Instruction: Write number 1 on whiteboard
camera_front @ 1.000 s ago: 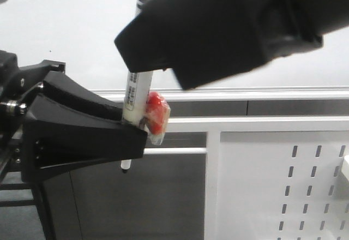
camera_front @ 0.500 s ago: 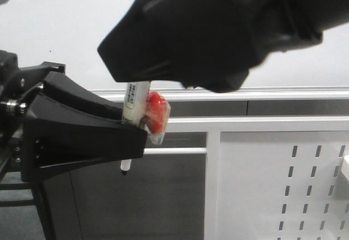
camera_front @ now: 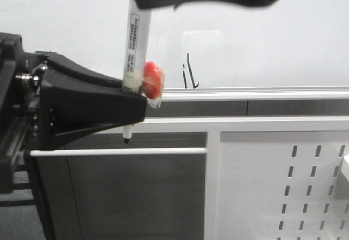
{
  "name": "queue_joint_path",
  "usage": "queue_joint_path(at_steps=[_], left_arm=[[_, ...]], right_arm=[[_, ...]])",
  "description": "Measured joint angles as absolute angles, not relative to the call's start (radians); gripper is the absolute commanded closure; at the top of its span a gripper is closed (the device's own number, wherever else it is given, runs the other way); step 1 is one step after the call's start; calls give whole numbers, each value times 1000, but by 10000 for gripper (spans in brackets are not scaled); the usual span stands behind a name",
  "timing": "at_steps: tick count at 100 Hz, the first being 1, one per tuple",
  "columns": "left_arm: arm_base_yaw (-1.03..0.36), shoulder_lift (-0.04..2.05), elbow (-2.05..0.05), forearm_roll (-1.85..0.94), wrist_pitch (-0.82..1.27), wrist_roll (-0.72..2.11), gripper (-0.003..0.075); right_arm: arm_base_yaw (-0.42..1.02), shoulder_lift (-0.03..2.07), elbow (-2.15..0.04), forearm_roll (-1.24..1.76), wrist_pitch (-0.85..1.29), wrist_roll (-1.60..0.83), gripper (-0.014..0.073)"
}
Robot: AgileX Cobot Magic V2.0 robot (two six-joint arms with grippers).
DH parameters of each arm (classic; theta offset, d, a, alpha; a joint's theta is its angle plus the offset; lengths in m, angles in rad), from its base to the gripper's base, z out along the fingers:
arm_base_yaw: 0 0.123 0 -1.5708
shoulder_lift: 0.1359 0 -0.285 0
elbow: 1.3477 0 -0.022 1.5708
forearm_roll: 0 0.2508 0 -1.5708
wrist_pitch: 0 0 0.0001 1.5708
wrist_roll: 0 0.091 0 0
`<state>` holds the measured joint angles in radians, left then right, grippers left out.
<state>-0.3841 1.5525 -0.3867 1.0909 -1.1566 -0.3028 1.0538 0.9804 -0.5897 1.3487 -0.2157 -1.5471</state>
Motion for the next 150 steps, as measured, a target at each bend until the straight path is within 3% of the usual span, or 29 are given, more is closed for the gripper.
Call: queue_joint_path(at_steps=[100,150], left_arm=[[-388,1571,-351,326,-1115,-54,742],[-499,1686,-351,84,-1132,36,742]], right_arm=[[1054,965,-590,1354,-249,-1549,148],[1054,965,-590,1364,-249,-1549,148]])
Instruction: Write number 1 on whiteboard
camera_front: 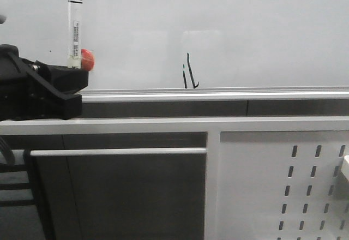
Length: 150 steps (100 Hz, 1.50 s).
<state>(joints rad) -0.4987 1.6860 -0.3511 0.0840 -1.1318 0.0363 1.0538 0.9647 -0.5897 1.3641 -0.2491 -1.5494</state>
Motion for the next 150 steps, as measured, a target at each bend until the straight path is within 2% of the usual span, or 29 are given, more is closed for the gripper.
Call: queue_joint_path(at_steps=[150], left_arm=[[-506,1741,-467,-133,-1132,48,742]], right_arm=[[1054,965,-590,1387,-251,-1549,148]])
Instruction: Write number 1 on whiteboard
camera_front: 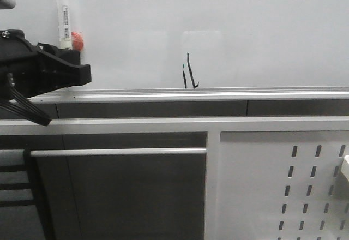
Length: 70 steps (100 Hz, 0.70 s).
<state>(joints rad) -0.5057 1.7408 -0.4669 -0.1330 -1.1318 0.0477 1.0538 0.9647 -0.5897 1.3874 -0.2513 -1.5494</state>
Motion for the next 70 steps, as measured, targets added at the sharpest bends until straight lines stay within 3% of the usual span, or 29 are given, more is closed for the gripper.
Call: queue_joint_path(at_steps=[70], left_arm=[[-508,1748,-482,-152,-1128,43,741]], right_arm=[[1054,965,-590,1387,-251,-1549,148]])
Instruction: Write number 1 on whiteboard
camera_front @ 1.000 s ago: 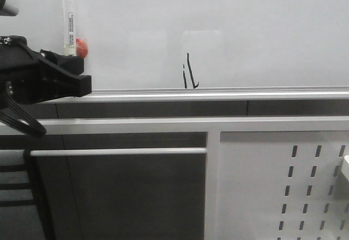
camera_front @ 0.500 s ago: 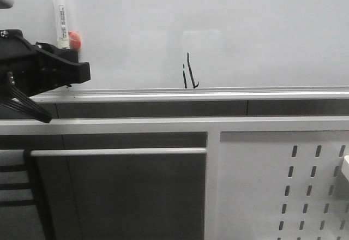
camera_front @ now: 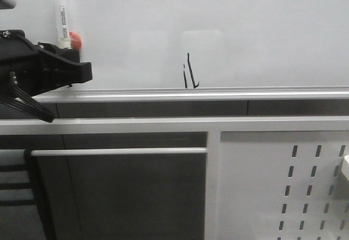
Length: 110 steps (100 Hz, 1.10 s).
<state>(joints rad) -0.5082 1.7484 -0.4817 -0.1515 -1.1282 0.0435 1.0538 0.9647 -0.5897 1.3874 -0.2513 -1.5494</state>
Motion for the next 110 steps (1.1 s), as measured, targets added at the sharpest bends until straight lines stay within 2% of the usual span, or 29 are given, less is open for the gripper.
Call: queue_joint_path(at_steps=[37,66,96,110], left_arm=[[-508,1749,-475,-152,-1137,43,732],[-508,1749,-475,-137,-1138,43,537],[-508,1749,-475,-131,-1138,43,465],[-508,1749,-475,-130,-1138,43,382]], right_arm=[[1054,965,-590,1387,-252,-1549,148],[1054,965,-590,1387,-252,-1549,148],[1054,965,-590,1389,-252,-1549,148],[1054,965,-590,1389,-252,-1549,148]])
